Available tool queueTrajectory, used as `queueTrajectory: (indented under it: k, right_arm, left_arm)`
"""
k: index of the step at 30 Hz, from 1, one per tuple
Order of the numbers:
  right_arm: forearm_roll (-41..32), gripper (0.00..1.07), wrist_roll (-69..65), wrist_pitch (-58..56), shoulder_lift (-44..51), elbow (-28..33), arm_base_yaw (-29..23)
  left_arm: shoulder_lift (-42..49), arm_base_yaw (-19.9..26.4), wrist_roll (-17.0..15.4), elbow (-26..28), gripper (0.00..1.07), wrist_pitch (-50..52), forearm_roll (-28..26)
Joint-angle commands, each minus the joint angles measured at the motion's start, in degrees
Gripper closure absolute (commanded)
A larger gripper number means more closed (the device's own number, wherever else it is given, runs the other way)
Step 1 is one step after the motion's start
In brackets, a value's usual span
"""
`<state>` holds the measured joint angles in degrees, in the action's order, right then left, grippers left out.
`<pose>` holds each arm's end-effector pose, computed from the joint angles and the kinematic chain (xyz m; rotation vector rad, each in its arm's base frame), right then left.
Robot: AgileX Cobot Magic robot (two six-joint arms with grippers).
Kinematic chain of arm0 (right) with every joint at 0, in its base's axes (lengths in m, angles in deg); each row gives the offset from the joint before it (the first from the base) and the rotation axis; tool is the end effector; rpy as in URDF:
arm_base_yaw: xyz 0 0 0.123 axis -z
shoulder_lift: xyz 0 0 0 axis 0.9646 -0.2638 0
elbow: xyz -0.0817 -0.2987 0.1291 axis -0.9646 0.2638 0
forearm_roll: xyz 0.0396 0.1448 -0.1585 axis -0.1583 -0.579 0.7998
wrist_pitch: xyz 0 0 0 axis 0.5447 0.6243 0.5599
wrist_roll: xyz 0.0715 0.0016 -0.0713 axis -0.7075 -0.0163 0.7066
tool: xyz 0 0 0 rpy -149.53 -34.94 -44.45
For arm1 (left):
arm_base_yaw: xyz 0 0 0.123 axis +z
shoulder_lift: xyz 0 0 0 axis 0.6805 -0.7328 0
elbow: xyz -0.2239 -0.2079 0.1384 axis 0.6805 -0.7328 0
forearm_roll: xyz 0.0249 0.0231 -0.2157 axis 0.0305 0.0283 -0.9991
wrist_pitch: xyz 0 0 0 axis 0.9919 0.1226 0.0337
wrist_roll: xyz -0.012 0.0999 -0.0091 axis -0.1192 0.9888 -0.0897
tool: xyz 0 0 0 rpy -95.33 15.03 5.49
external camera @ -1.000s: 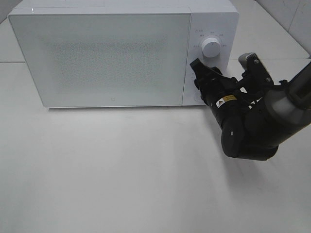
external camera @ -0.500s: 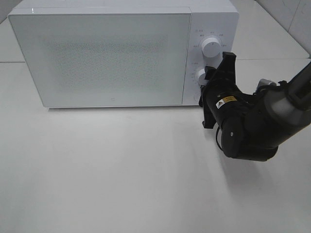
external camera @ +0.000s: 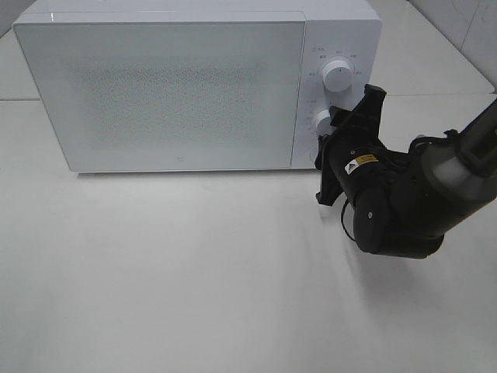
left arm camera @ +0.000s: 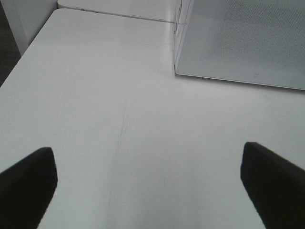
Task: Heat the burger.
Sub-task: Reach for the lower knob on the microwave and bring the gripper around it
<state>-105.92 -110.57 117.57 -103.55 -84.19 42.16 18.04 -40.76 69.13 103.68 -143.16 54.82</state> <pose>0.3426 0.1504 0.1859 1.4817 1.0952 1.3195 -0.0766 -0.0019 0.2586 -0.1054 2.0148 -0.0059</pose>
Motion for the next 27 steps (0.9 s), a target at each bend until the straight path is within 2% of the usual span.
queueTrajectory:
  k: [1, 9, 15, 20, 21, 22, 24, 26, 27]
  right_arm:
    - [5.27, 1.07, -0.17, 2.12, 0.23, -1.2, -0.17]
    - [4.58, 1.04, 0.23, 2.12, 0.23, -1.2, -0.17]
    - [2.01, 0.96, 4.24, 4.41, 0.23, -1.2, -0.17]
    - [-1.49, 0.79, 6.93, 4.76, 0.29, -1.15, -0.17]
    - [-1.49, 0.79, 6.93, 4.76, 0.29, -1.15, -0.17]
    - [-2.46, 0.72, 7.1, 4.7, 0.29, -0.74, -0.17]
    - [-2.81, 0.68, 7.39, 4.7, 0.29, -0.46, -0.17]
    - [-3.09, 0.57, 7.62, 4.76, 0.29, 0.69, -0.17]
    - [-3.09, 0.57, 7.62, 4.76, 0.29, 0.69, -0.17]
  left_arm:
    - [1.38, 0.34, -0.23, -0.17, 0.06, 0.4, -0.63]
    - [1.38, 0.34, -0.23, -0.17, 0.06, 0.4, -0.63]
    - [1.38, 0.34, -0.23, -0.17, 0.06, 0.4, -0.63]
    - [1.38, 0.34, -0.23, -0.17, 0.06, 0.4, -0.63]
    - [1.38, 0.34, -0.23, -0.17, 0.06, 0.4, -0.63]
    - [1.38, 0.34, -0.23, -0.17, 0.06, 0.4, -0.63]
    - [1.38, 0.34, -0.23, -0.17, 0.06, 0.4, -0.63]
    - [1.38, 0.34, -0.23, -0.17, 0.06, 0.4, -0.63]
    - [1.38, 0.34, -0.23, -0.17, 0.06, 0.4, -0.63]
